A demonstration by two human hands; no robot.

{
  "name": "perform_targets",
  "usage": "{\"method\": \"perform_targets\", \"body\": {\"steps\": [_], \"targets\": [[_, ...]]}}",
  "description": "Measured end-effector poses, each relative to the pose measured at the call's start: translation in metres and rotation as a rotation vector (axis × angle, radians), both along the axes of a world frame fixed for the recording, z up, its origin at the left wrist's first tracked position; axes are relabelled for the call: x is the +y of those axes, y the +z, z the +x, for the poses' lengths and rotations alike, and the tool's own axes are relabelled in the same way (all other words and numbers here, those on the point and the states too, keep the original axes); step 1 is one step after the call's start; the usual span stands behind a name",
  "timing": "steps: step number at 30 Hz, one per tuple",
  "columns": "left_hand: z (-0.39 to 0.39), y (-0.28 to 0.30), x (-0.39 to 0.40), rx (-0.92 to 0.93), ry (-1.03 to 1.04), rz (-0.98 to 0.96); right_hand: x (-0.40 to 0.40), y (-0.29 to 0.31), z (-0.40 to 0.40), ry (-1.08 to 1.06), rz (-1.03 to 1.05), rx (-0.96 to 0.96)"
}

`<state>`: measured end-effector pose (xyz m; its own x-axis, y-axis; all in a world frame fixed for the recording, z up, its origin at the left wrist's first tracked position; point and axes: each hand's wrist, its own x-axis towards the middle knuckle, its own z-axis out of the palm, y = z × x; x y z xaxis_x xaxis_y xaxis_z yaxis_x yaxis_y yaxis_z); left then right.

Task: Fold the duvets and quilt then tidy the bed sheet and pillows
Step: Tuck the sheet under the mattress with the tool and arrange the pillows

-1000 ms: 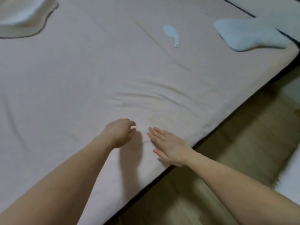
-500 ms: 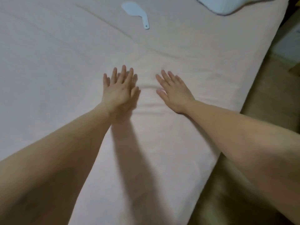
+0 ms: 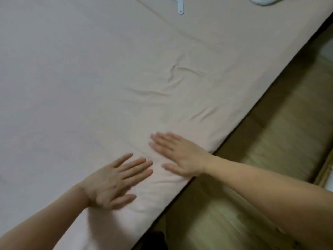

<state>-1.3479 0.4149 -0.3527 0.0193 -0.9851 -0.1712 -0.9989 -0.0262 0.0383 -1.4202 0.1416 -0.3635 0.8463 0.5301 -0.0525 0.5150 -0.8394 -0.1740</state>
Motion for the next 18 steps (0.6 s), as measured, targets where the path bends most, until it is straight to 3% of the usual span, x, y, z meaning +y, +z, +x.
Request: {"method": "perform_targets", "body": {"steps": [2, 3, 4, 6, 8, 10, 12, 15, 16, 18], "targets": [[0.006, 0.002, -0.005, -0.069, 0.483, -0.089, 0.009, 0.0, 0.027, -0.574, -0.007, -0.008], [0.008, 0.0, -0.008, -0.065, 0.77, -0.109, 0.02, -0.001, 0.032, -0.686, -0.028, 0.043], [0.001, -0.008, -0.004, -0.06, 0.97, -0.106, 0.041, -0.01, 0.025, -0.655, -0.03, 0.019], [-0.033, -0.023, 0.013, -0.022, 0.999, -0.07, 0.092, -0.024, -0.008, -0.322, -0.003, -0.046], [-0.083, -0.02, 0.057, 0.031, 0.809, -0.013, 0.135, -0.025, -0.057, 0.066, -0.002, 0.013], [-0.119, -0.01, 0.109, 0.065, 0.688, 0.058, 0.14, -0.019, -0.069, 0.185, -0.031, 0.059], [-0.12, -0.001, 0.153, 0.014, 0.819, 0.06, 0.135, -0.009, -0.044, 0.035, -0.029, 0.024], [-0.086, 0.004, 0.169, -0.043, 1.281, 0.007, 0.15, -0.003, 0.001, -0.417, -0.095, 0.078], [-0.077, 0.004, 0.165, -0.036, 1.347, -0.017, 0.166, -0.005, 0.004, -0.473, -0.099, 0.076], [-0.084, -0.007, 0.173, -0.015, 1.389, -0.017, 0.221, -0.018, -0.012, -0.349, -0.055, 0.032]]}}
